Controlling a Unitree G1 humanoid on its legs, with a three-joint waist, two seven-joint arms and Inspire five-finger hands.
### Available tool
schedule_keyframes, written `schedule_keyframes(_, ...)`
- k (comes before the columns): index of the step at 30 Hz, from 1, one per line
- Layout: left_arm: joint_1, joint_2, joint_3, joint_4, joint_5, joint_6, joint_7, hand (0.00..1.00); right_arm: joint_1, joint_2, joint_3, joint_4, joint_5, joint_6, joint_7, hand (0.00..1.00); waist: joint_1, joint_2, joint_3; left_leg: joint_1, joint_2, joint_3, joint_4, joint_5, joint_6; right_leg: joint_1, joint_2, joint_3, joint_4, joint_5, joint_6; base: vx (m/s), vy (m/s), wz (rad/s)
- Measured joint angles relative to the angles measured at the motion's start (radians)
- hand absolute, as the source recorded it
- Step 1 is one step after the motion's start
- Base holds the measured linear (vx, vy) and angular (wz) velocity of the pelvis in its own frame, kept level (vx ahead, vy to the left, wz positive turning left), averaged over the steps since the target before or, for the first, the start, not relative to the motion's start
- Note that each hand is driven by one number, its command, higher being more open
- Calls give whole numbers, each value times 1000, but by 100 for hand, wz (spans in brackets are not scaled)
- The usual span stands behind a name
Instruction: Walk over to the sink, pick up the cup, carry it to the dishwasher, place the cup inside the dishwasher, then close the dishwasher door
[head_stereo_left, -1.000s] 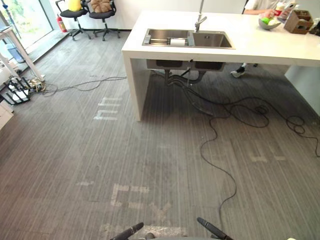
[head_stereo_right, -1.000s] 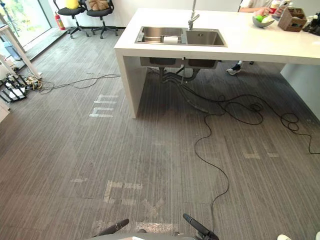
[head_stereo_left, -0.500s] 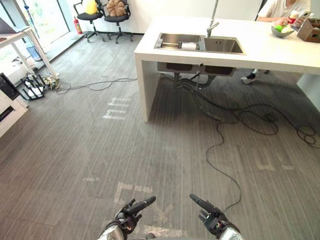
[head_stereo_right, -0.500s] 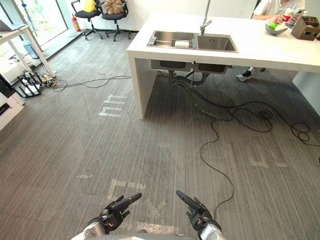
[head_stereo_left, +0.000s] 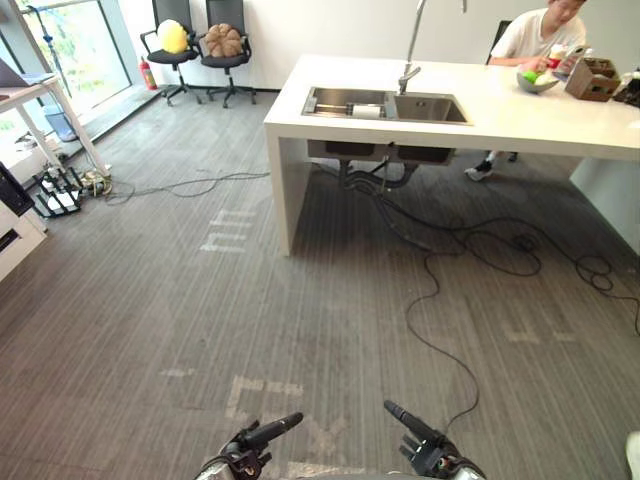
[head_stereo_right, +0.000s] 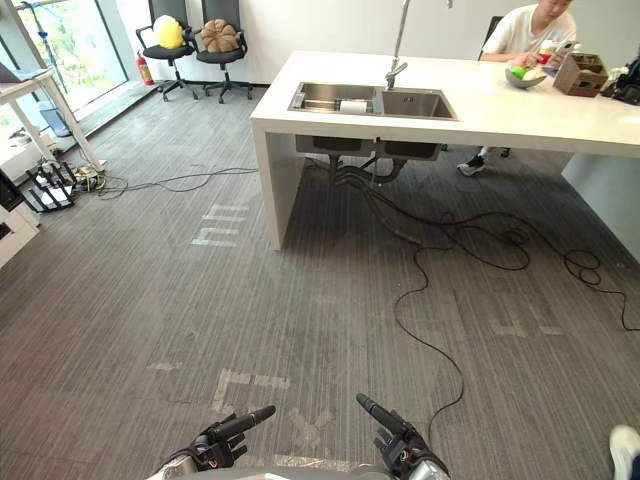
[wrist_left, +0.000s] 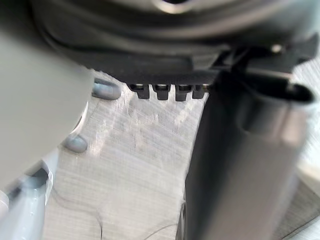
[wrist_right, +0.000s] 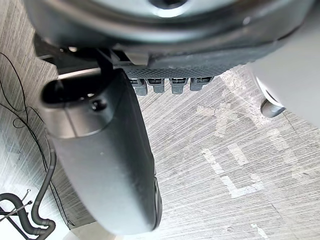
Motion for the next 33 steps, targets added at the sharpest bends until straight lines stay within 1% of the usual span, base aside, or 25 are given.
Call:
schedule_keyframes(2, -1, 15, -1, 4, 0, 12, 16, 100, -21, -11, 3, -6, 10, -9, 1, 100, 1, -3, 20, 37, 2, 6, 8, -13, 26, -76, -53, -22, 218, -4, 8, 111, 82, -16)
schedule_keyframes(3, -2, 22, -7, 8, 0, 24, 15, 100, -24, -11, 4, -7, 18, -11, 0, 100, -4, 12, 24, 44, 13, 4, 18, -25, 25, -88, -52, -28, 235, -19, -4, 141, 30, -6)
schedule_keyframes(4, -3, 36, -15, 11, 1, 40, 12, 100, -29, -12, 17, -13, 33, -12, 0, 100, -4, 10, 32, 51, 39, 4, 43, -48, 19, -117, -35, -35, 236, -40, -6, 174, 3, 4)
schedule_keyframes(6, -12, 63, -37, 12, 27, 52, -3, 100, -27, -14, 41, -54, 38, -9, 0, 100, -12, 16, 37, 51, 86, -18, 63, -73, 2, -190, 20, -27, 112, -11, -4, 276, -23, 24)
schedule_keyframes(8, -28, 63, -37, 4, 38, 57, -14, 100, -23, -16, 39, -81, 38, 2, 0, 100, -21, 9, 41, 63, 86, -43, 59, -79, -11, -215, 34, -13, -54, 85, 10, 287, -36, 40)
schedule_keyframes(9, -28, 65, -35, -38, 37, 58, -19, 100, -20, -17, 39, -106, 38, 20, 0, 100, -21, -11, 50, 87, 62, -51, 64, -93, -34, -244, 20, 12, -150, 146, 11, 320, -55, 29)
schedule_keyframes(11, -28, 67, -34, -82, 37, 62, -26, 100, -6, -16, 38, -123, 37, 34, 2, 100, -23, -23, 48, 110, 39, -67, 81, -127, -46, -260, -4, 25, -173, 167, 2, 331, -92, 29)
schedule_keyframes(13, -25, 67, -34, -156, 31, 66, -34, 100, 5, -17, 31, -126, 31, 42, 9, 100, -23, -25, 44, 121, 39, -96, 150, -208, -67, -253, -9, 32, -171, 177, -9, 356, -169, 40)
schedule_keyframes(14, -25, 69, -32, -196, 27, 65, -37, 100, 5, -17, 29, -126, 30, 53, 12, 100, -20, -26, 38, 115, 44, -113, 207, -270, -78, -247, -3, 56, -160, 192, -40, 448, -246, 28)
schedule_keyframes(15, -26, 69, -27, -207, 27, 63, -37, 100, 2, -23, 27, -126, 30, 58, 11, 100, -21, -12, 37, 111, 59, -120, 235, -301, -83, -253, 10, 64, -140, 232, -88, 594, -316, 39)
schedule_keyframes(17, 2, 29, -26, -210, 20, 55, -39, 100, 11, -62, 18, -126, 39, 64, 4, 100, -29, 84, -14, 100, 165, -137, 336, -366, -145, -259, 97, 40, -62, 234, -123, 545, -219, 32)
schedule_keyframes(18, 1, 19, -23, -202, 18, 52, -37, 100, 10, -69, 18, -112, 39, 64, 1, 100, -25, 102, -23, 66, 187, -128, 427, -367, -149, -253, 110, 37, -55, 225, -154, 628, -239, 2)
schedule_keyframes(19, 8, 2, -22, -183, 8, 49, -34, 100, -6, -80, 25, -76, 39, 68, -3, 100, -17, 108, -23, -33, 236, -114, 664, -315, -180, -223, 131, 37, -57, 199, -179, 587, -244, -10)
schedule_keyframes(20, 8, -15, -24, -153, -4, 40, -34, 100, -5, -89, 47, -68, 39, 69, 0, 100, -17, 118, -11, -130, 301, -91, 909, -206, -191, -168, 159, 35, -76, 164, -197, 698, -279, -9)
schedule_keyframes(21, 9, -26, -26, -141, -10, 29, -34, 100, -5, -92, 52, -62, 37, 69, 4, 100, -16, 123, -5, -177, 339, -87, 1025, -163, -200, -142, 175, 35, -87, 148, -212, 563, -171, -7)
schedule_keyframes(22, 12, -43, -25, -140, -22, -2, -32, 100, -6, -95, 59, -41, 28, 67, 13, 100, -14, 135, 12, -253, 389, -81, 1212, -177, -188, -77, 197, 39, -102, 120, -240, 554, -133, -11)
schedule_keyframes(23, 4, -51, -26, -155, -34, -43, -29, 100, -5, -95, 59, -21, -7, 64, 23, 100, -9, 119, 41, -309, 396, -79, 1291, -195, -174, -14, 199, 46, -111, 101, -234, 539, -119, -15)
schedule_keyframes(25, 6, -59, -30, -199, -54, -79, -26, 100, -2, -95, 60, -4, -40, 65, 32, 100, 7, 115, 49, -365, 353, -79, 1226, -220, -178, 44, 191, 68, -136, 88, -223, 440, -45, -38)
schedule_keyframes(27, 18, -70, -36, -282, -67, -109, -26, 100, -11, -103, 67, -4, -40, 65, 32, 100, 25, 101, 64, -416, 262, -72, 930, -240, -179, 83, 155, 117, -167, 81, -208, 530, 81, -74)
schedule_keyframes(28, 24, -78, -36, -336, -67, -123, -23, 100, -18, -104, 60, -7, -39, 65, 32, 100, 27, 99, 72, -408, 218, -64, 666, -213, -177, 101, 129, 130, -175, 74, -192, 373, 140, -63)
schedule_keyframes(29, 31, -85, -42, -395, -67, -137, -19, 100, -17, -104, 54, -14, -37, 65, 32, 100, 25, 104, 75, -390, 184, -75, 388, -107, -176, 119, 107, 140, -178, 51, -154, 349, 154, -41)
schedule_keyframes(30, 33, -89, -51, -426, -68, -148, -18, 100, -11, -107, 45, -19, -37, 65, 32, 100, 23, 117, 78, -383, 183, -89, 275, -39, -189, 131, 108, 143, -179, 39, -137, 253, 176, -20)
schedule_keyframes(31, 42, -106, -57, -486, -84, -161, -16, 100, 6, -121, 38, -21, -37, 65, 31, 100, 22, 157, 79, -379, 209, -109, 171, 14, -203, 157, 126, 151, -171, 2, -113, 341, 274, -11)
schedule_keyframes(32, 44, -112, -56, -515, -101, -172, -14, 100, 15, -122, 39, -15, -38, 65, 27, 100, 21, 182, 80, -376, 222, -96, 204, 76, -176, 186, 131, 159, -152, -34, -92, 426, 357, -15)
schedule_keyframes(33, 44, -107, -54, -543, -112, -177, -6, 100, 16, -119, 40, -15, -37, 65, 25, 100, 22, 159, 81, -365, 202, -76, 228, 94, -159, 201, 99, 166, -140, -54, -79, 430, 351, -10)
